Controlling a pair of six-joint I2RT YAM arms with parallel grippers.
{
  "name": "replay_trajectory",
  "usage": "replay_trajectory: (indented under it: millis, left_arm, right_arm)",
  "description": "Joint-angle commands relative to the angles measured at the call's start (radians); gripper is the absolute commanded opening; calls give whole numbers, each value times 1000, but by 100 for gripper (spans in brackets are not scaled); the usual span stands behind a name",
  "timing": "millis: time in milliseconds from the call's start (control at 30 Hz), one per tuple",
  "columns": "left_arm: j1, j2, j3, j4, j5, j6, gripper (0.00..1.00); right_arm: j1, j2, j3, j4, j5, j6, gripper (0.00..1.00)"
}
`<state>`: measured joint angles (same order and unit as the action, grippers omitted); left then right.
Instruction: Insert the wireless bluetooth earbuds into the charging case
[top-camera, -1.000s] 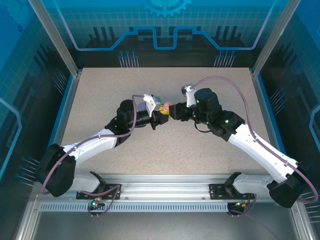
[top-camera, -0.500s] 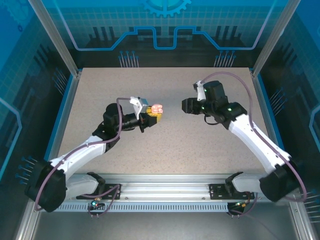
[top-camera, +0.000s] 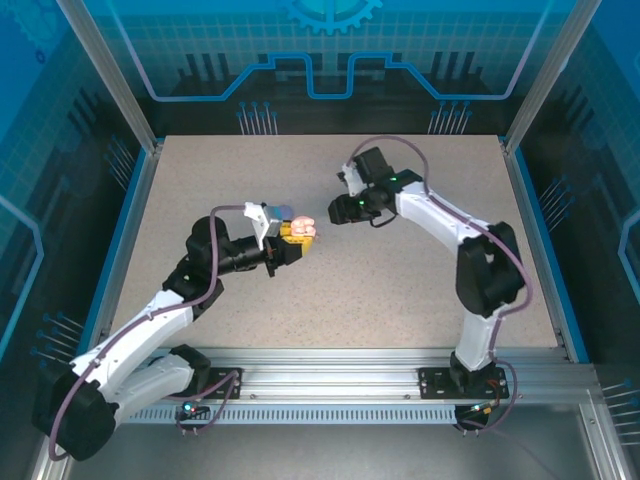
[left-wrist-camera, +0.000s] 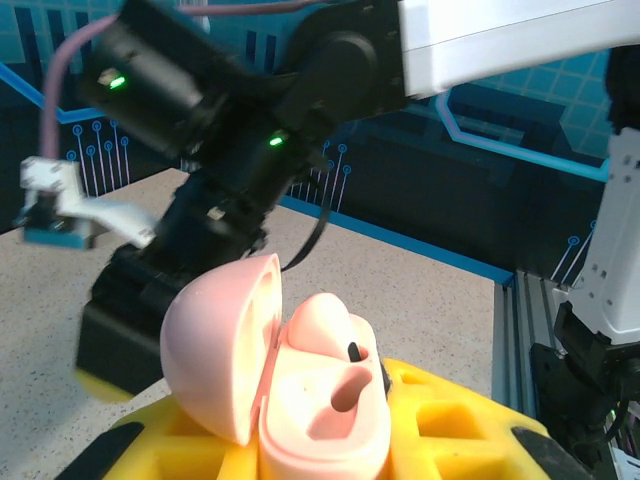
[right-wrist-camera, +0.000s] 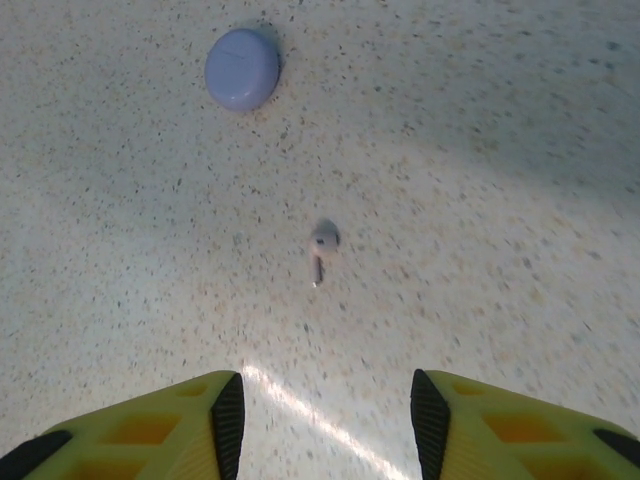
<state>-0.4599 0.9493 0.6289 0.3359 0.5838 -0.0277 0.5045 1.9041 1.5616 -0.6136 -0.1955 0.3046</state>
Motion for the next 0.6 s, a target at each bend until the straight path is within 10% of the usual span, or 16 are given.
replay_trajectory:
  millis: [0, 567]
  left_arm:
    - [8, -29, -20, -24, 5, -20, 17]
    - [9, -47, -35, -17, -7, -21, 17]
  right_arm:
    - [45, 100, 102, -86, 16, -22, 50]
    - [171, 495, 553, -361, 262, 16, 37]
